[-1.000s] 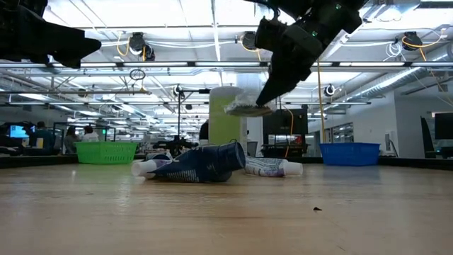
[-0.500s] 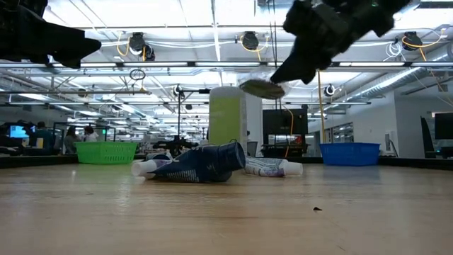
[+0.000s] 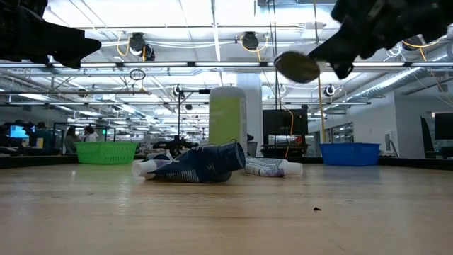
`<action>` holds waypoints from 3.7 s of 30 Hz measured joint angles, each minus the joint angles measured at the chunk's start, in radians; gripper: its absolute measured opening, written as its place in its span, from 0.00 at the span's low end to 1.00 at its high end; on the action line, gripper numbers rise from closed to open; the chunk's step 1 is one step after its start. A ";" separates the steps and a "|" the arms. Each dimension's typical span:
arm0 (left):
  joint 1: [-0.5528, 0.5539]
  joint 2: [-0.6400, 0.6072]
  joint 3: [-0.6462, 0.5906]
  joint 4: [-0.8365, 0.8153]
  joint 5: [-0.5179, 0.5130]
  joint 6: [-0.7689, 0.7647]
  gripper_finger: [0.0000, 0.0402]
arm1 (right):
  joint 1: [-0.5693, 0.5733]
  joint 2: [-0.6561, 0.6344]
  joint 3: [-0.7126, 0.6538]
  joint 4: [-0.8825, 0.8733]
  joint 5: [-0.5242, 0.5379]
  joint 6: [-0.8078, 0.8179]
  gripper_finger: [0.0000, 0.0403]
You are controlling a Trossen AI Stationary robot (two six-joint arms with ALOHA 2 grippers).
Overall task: Pick & Place Travel size toiletries
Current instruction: Put the black hairbrush into the black bin
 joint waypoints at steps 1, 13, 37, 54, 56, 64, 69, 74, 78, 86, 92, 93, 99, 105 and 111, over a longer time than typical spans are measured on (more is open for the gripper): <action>0.000 0.000 0.000 0.000 0.000 0.000 0.54 | 0.011 -0.024 -0.007 0.003 0.003 0.008 0.00; 0.000 0.000 0.000 0.000 0.000 -0.001 0.54 | 0.244 -0.113 -0.030 -0.021 -0.002 0.208 0.00; 0.000 0.000 0.000 0.000 0.000 0.000 0.54 | 0.958 -0.112 -0.023 -0.130 0.142 1.602 0.00; 0.000 0.000 0.000 0.000 0.000 0.000 0.54 | 1.238 0.124 0.046 -0.113 0.289 1.972 0.00; 0.000 0.000 0.000 0.000 0.000 -0.001 0.54 | 1.238 0.138 0.046 -0.114 0.289 1.957 0.00; 0.000 0.000 0.000 0.000 0.000 0.000 0.54 | 1.239 0.146 0.045 -0.175 0.289 1.915 0.04; 0.000 0.000 0.000 0.000 0.000 0.000 0.54 | 1.243 0.146 0.045 -0.195 0.292 1.905 0.15; 0.000 0.000 0.000 0.000 0.000 0.000 0.54 | 1.243 0.143 0.045 -0.195 0.291 1.904 0.27; 0.000 0.000 0.000 0.000 0.000 -0.001 0.54 | 1.244 0.131 0.045 -0.195 0.309 1.865 0.33; 0.000 0.000 0.000 0.000 0.000 0.000 0.54 | 1.236 0.095 0.045 -0.192 0.542 1.645 0.33; 0.000 0.000 0.000 0.000 0.000 0.000 0.54 | 1.146 0.132 0.044 0.001 0.696 1.233 0.33; 0.000 0.000 0.000 0.000 0.000 0.000 0.54 | 1.119 0.149 0.044 0.082 0.674 1.140 0.33; 0.000 0.000 0.000 0.000 0.000 0.000 0.54 | 1.002 0.280 0.105 0.374 0.492 0.678 0.24; 0.000 0.000 0.000 0.000 0.000 0.000 0.54 | 0.967 0.405 0.369 -0.020 0.371 0.683 0.04; 0.000 0.000 0.000 0.000 0.000 0.000 0.54 | 0.967 0.568 0.631 -0.525 0.278 0.992 0.01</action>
